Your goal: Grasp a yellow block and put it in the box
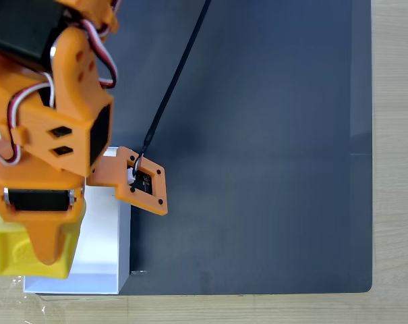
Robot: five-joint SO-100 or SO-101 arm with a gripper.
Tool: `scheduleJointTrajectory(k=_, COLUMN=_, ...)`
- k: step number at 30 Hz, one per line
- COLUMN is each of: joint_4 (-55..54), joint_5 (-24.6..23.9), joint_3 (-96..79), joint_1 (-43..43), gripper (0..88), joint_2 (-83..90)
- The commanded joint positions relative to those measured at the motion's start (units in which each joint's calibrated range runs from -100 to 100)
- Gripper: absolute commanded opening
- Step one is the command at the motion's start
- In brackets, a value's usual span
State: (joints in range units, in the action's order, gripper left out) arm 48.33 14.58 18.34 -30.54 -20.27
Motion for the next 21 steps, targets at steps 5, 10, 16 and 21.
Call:
scheduleJointTrajectory(k=5, joint_4=-1.4, joint_5=0.2, joint_3=5.8, joint_1=0.0, gripper=16.6, joint_2=-4.9)
scheduleJointTrajectory(k=10, joint_4=-0.9, joint_5=0.3, joint_3=5.2, joint_1=0.0, gripper=17.5, joint_2=-8.0)
scheduleJointTrajectory(k=16, joint_4=2.6, joint_5=1.2, joint_3=5.0, joint_1=0.0, gripper=36.6, joint_2=-9.1)
scheduleJointTrajectory(k=21, joint_4=5.9, joint_5=3.6, joint_3=4.9, joint_1=0.1, gripper=45.3, joint_2=-8.5)
